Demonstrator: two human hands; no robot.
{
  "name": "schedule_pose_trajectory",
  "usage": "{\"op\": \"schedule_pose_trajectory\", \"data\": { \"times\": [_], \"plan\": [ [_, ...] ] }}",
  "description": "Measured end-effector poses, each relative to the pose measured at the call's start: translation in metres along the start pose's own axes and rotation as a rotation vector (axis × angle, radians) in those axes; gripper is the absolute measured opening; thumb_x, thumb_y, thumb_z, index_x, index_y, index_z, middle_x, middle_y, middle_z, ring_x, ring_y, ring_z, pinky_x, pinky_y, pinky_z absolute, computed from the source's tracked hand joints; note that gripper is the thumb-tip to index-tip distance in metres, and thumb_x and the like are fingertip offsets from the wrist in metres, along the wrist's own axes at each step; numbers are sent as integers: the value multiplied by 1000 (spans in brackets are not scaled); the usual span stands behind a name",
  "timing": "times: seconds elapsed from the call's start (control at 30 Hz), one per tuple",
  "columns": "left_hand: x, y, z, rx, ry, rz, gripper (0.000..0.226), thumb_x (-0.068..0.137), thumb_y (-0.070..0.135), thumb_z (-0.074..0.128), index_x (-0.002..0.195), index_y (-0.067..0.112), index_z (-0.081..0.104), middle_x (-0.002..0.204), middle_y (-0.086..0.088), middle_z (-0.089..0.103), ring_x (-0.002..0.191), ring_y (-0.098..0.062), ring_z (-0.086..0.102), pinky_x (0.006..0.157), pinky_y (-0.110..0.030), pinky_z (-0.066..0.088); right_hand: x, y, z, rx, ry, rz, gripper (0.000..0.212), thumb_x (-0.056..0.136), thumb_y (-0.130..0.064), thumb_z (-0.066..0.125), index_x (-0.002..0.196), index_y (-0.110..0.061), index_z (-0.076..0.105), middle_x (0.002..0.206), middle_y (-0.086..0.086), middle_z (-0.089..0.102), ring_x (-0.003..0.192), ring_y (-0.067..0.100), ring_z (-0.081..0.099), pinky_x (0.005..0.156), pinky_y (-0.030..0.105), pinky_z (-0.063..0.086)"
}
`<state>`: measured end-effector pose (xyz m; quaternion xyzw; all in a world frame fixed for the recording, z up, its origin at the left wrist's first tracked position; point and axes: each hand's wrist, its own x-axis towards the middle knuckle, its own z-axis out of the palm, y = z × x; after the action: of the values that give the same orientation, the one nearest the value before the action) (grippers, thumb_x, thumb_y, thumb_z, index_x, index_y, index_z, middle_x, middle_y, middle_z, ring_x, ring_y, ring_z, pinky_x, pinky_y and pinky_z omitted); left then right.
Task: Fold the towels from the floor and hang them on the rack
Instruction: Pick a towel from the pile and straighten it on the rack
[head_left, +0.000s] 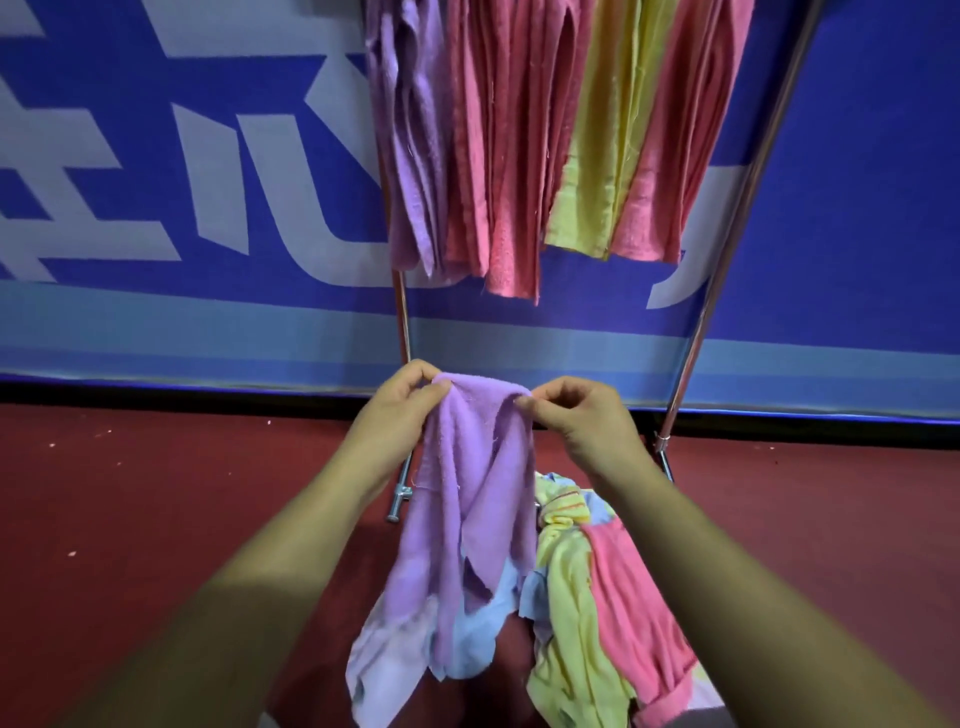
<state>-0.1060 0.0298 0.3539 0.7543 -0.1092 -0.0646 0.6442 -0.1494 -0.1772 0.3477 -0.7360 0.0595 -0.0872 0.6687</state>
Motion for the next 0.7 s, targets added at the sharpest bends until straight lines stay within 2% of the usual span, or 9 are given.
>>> {"op": "schedule_pose_trajectory", "data": {
  "times": [0.1,0.17,0.2,0.27,0.3,0.37,0.5,0.57,0.7],
  "plan": [
    [-6,-3,-2,79,25,-12,14,89,31,57,77,24,58,70,4,52,66,-11,42,65,-32,33,-5,0,-4,-11,-13,-11,14,82,-15,80,74,-8,71,66,-1,67,60,10,54,62,27,44],
    [-8,-5,-1,98,-3,-43,13,94,24,57,82,24,62,74,7,61,69,-9,50,68,-29,37,-7,-1,-1,-23,-48,-15,13,83,-15,78,72,-13,71,66,-3,65,59,12,52,61,28,43],
    [-10,-3,0,93,-51,-64,10,95,28,58,89,25,66,85,8,67,78,-9,57,74,-28,42,-7,-1,1,-12,-65,-15,13,83,-15,78,72,-14,71,66,-2,65,59,15,52,61,32,43],
    [-11,-1,1,198,-187,-70,31,88,51,57,105,28,69,107,11,72,98,-8,64,89,-29,48,-6,-3,5,8,-88,-15,11,83,-15,75,72,-15,71,67,-1,65,60,19,51,61,38,42],
    [-13,-1,2,292,-257,-50,43,83,59,57,109,28,70,111,9,72,101,-8,65,92,-32,50,-6,-4,7,10,-88,-23,10,83,-15,75,74,-14,71,67,-2,65,61,19,51,62,38,42],
    [-14,-1,2,357,-288,-26,43,83,57,60,107,24,73,108,-1,75,90,-9,66,92,-42,52,-5,-6,10,2,-73,-41,9,85,-14,74,76,-13,71,69,-3,65,61,14,52,61,36,42],
    [-9,3,4,-12,-240,3,22,98,24,57,112,17,73,110,-13,74,95,-17,65,93,-38,50,1,-2,11,48,-94,-26,9,86,-13,73,77,-14,72,66,-2,61,60,13,49,60,36,37],
    [-5,5,5,-188,-251,30,26,98,21,54,112,5,70,109,-19,71,97,-25,64,92,-38,48,6,4,9,43,-166,8,8,86,-20,74,80,-14,74,71,-1,62,66,14,48,65,37,37],
    [4,10,4,-476,-143,-12,36,95,21,56,119,-7,61,107,-24,65,102,-29,61,97,-39,45,17,23,4,-108,-354,127,33,77,-46,76,80,-14,73,73,-10,61,71,7,49,74,31,40]
  ]
}}
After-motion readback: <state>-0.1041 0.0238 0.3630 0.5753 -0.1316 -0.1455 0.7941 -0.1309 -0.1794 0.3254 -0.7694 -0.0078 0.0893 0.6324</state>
